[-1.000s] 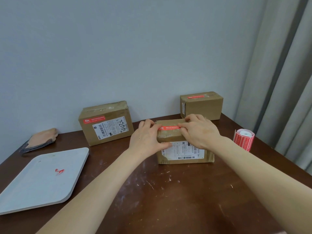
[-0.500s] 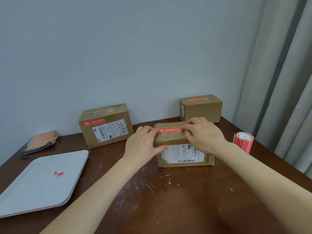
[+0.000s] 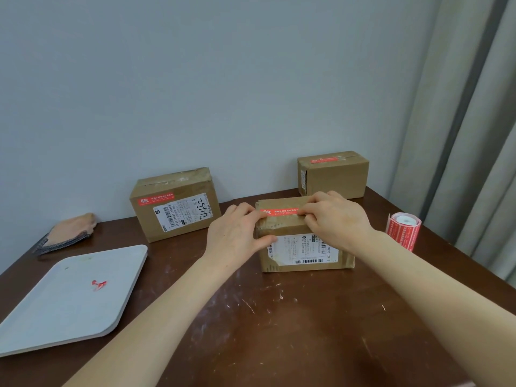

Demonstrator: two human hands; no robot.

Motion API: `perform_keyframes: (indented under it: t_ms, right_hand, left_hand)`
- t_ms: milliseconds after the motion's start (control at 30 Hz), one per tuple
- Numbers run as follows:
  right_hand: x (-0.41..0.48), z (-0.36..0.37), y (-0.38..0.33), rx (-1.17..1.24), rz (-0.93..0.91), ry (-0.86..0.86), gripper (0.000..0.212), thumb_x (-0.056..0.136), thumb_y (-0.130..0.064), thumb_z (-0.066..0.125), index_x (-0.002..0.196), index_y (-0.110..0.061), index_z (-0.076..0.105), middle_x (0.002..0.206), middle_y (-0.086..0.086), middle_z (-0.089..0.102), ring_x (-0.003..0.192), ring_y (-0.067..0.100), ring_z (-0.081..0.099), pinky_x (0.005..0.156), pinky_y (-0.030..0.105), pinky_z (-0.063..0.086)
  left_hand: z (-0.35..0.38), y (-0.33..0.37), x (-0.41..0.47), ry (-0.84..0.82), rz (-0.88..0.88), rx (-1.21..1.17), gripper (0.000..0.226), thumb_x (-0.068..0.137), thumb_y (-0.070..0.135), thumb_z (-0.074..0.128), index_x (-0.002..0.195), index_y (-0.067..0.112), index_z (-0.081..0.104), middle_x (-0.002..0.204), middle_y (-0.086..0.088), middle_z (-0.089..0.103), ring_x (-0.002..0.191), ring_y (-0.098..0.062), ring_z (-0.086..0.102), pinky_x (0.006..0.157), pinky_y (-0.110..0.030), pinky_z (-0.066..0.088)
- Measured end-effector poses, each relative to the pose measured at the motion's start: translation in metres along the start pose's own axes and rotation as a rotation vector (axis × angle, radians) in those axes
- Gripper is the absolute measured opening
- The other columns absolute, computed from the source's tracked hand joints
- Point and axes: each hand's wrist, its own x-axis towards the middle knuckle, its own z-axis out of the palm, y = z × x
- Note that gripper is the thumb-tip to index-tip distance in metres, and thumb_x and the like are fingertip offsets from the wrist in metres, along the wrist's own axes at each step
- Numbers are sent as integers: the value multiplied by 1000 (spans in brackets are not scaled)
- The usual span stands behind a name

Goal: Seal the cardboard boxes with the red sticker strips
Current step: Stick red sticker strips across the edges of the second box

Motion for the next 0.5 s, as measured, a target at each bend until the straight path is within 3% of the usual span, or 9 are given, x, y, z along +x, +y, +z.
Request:
perform_keyframes:
  t_ms: [200,333,500]
  right_hand:
    - [-2,0,4,17,5,23,37,99,-32,32,125,-36,59,125,-8,55,113,14,47,79,32,45]
    - [2,-1,3,44,13,-10,37,98,-29,34,120,-34,63,127,-7,53,117,15,44,85,34,46]
    - [5,1,6,52,25,16,40,99,-30,32,134,-29,50,134,-3,49,124,19,39,92,35,44]
  left_hand:
    - [1,0,-3,28,-11,0,64,79,69,49,132,33,47,124,16,50,111,-5,47,67,-20,41]
    - [0,0,0,20,-28,-35,65,76,70,53,130,32,48,124,16,50,111,-5,49,67,-20,41]
    - [-1,-5,5,-40,-63,-56,84,73,71,56,140,27,32,134,7,44,121,-11,45,79,-27,45]
